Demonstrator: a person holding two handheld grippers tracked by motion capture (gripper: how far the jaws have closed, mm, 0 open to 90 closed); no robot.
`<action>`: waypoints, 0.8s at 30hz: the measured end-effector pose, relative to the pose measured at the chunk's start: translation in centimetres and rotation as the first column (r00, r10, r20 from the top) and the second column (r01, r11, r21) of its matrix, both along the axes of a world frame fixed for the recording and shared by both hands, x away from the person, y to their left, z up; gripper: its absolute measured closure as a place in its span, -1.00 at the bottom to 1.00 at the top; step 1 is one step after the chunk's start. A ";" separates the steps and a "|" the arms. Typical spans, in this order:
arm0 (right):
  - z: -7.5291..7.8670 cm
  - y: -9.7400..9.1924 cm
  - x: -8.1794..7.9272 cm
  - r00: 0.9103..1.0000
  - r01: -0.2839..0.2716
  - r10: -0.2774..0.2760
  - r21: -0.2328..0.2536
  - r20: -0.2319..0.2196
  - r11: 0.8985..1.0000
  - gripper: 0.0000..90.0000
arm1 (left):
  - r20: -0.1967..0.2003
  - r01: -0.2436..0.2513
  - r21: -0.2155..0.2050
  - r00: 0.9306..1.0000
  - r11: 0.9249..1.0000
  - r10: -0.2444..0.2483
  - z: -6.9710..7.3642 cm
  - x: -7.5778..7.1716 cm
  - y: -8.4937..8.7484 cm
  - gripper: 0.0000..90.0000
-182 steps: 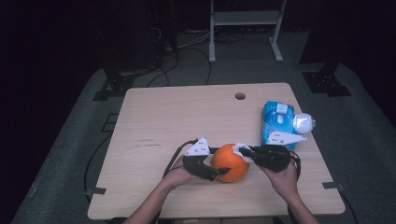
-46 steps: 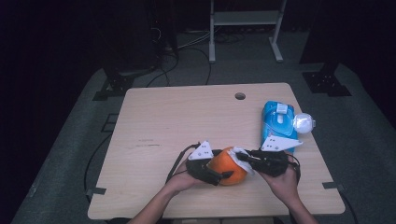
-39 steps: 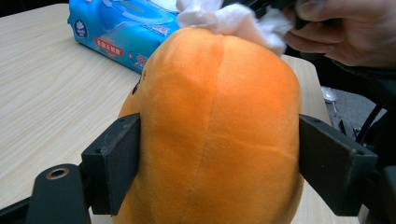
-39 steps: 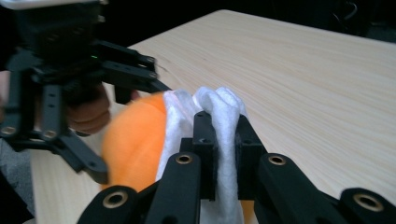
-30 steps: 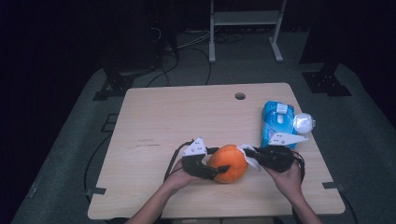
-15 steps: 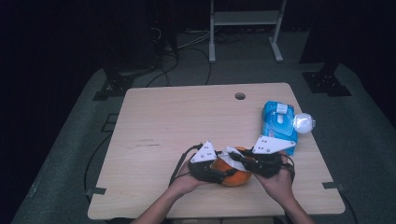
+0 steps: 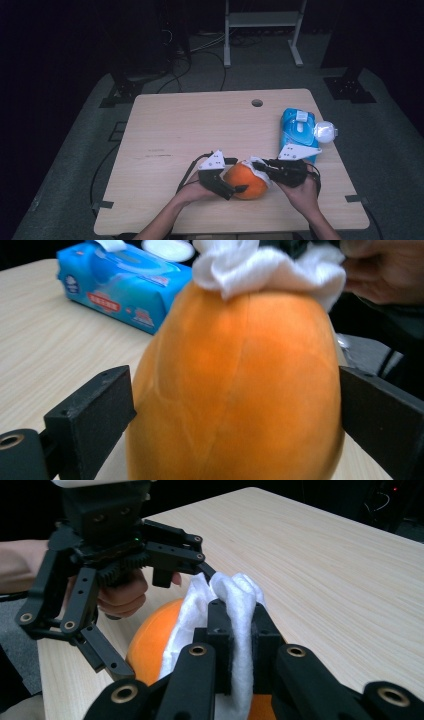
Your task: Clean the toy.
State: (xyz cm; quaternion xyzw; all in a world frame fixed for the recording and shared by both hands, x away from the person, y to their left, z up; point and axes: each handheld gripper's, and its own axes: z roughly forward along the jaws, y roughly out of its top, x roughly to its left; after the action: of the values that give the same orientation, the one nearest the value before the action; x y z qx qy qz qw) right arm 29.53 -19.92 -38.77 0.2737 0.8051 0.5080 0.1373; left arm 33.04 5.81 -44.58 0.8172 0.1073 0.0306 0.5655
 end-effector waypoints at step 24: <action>1.1 0.2 -0.8 0.999 -0.004 0.002 0.025 0.053 1.000 0.83 | 0.080 -0.034 0.053 0.996 0.998 0.030 1.2 -0.7 -0.1 -0.23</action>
State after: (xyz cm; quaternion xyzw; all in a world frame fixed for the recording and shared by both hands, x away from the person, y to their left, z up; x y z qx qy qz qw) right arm 28.78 -19.75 -37.63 0.2606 0.7952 0.5253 0.1544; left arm 32.29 5.73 -43.34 0.8286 0.0971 0.0748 0.5463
